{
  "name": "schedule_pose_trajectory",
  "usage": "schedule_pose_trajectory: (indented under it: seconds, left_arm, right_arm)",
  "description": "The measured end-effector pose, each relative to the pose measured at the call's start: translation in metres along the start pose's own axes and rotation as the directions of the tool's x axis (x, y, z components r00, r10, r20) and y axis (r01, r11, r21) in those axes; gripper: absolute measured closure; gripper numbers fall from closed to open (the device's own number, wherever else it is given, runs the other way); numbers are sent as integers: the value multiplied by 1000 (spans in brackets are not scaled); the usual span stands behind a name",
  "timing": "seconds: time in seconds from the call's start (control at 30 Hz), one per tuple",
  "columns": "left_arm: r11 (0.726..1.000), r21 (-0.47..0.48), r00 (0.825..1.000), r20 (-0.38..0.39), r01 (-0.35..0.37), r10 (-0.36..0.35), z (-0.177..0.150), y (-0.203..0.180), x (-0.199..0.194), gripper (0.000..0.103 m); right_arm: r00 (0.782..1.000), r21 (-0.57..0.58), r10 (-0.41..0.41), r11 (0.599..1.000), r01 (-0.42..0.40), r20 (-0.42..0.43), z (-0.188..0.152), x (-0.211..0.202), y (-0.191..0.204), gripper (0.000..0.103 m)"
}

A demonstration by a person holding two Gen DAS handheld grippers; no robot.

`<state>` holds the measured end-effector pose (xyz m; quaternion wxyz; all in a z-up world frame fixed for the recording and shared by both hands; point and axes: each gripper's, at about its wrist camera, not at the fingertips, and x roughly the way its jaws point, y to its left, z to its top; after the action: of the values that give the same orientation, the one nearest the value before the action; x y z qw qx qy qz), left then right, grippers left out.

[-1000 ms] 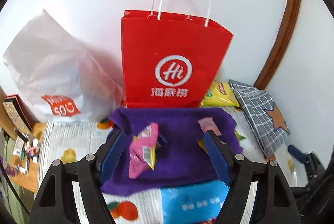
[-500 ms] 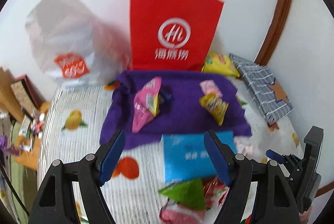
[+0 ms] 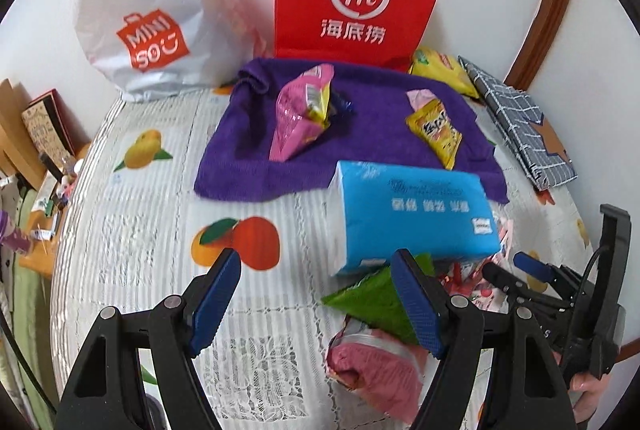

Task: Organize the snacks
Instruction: 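Grasp the pink candy stick with the right gripper while the left grasps a pink snack bag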

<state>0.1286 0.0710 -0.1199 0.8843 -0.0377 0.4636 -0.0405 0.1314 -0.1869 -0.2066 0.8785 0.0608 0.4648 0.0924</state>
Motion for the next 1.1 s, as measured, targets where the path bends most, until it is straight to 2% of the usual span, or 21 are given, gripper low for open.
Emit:
schedule_pose_trajectory:
  seconds: [0.43, 0.5, 0.57, 0.6, 0.9, 1.1]
  left_arm:
    - [999, -24, 999, -27, 23, -24, -15, 6, 8, 27]
    - [999, -34, 999, -33, 21, -22, -16, 7, 9, 27]
    - [999, -37, 999, -37, 19, -20, -18, 8, 10, 27]
    - [999, -38, 999, -36, 18, -20, -18, 8, 10, 27]
    - [999, -44, 999, -38, 27, -29, -27, 7, 9, 27]
    - [996, -67, 998, -40, 51, -53, -33, 5, 10, 27]
  right_arm:
    - [998, -5, 47, 999, -47, -39, 3, 23, 7, 37]
    - [999, -34, 33, 999, -33, -24, 1, 23, 12, 47]
    - [998, -68, 47, 996, -49, -33, -1, 22, 15, 77]
    - [999, -74, 41, 996, -43, -33, -1, 22, 15, 81]
    - [999, -106, -9, 994, 14, 49, -9, -14, -15, 84]
    - [1000, -185, -2, 983, 3, 6, -16, -9, -20, 82]
